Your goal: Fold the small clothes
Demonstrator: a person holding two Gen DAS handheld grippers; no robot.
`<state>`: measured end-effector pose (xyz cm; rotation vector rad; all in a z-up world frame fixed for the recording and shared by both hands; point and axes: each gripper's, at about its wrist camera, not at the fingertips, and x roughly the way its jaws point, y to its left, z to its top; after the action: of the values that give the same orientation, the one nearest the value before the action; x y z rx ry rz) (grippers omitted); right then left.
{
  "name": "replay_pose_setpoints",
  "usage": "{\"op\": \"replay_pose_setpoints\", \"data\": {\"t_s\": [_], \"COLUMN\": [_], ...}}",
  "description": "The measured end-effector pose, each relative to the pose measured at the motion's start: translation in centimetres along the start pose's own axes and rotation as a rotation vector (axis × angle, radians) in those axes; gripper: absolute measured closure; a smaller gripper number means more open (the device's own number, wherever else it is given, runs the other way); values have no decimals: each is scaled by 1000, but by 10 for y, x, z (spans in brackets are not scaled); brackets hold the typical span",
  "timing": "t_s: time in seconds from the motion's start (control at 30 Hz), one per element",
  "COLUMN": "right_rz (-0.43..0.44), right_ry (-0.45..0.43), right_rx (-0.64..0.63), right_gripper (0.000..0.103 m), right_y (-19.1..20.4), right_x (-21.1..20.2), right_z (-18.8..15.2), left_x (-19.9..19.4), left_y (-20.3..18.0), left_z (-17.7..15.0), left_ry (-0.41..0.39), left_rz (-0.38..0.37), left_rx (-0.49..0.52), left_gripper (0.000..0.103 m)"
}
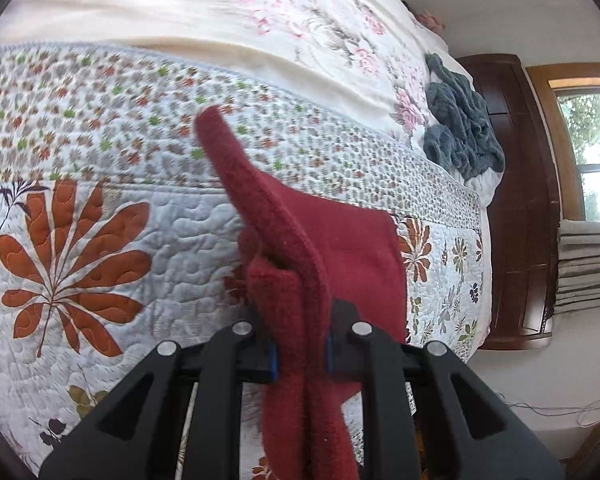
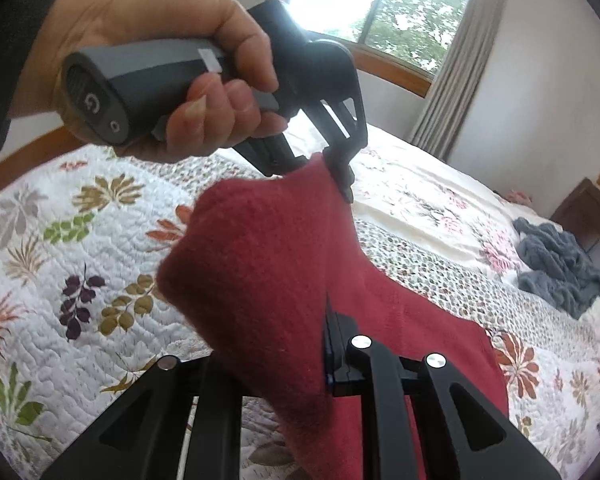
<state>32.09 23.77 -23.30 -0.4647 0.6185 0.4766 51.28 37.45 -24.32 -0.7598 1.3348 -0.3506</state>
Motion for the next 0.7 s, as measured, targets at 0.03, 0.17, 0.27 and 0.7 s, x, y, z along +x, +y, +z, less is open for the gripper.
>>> {"op": "replay_pose_setpoints", "data": {"t_s": [0.03,0.17,0.27,0.7], "right_rz": [2,12,15,-9], "right_ry": [-4,-18,-27,-43], "right_rx": [18,92,148,295], "right_gripper": [87,87,87,87], "right_y": [-6,-30,-49,-117], "right_x": [-3,-13,-19,-36], "right_z": [0,0,-1,-26], "left_x": [0,3,9,65], "left_y": [-8,-38,-61,-146], "left_z": [0,0,1,-1], "left_ry": [-1,-2,1,42], "left_rz": [6,33,54,144], "left_rx": [8,37,53,140], "left_gripper": [89,89,89,89]}}
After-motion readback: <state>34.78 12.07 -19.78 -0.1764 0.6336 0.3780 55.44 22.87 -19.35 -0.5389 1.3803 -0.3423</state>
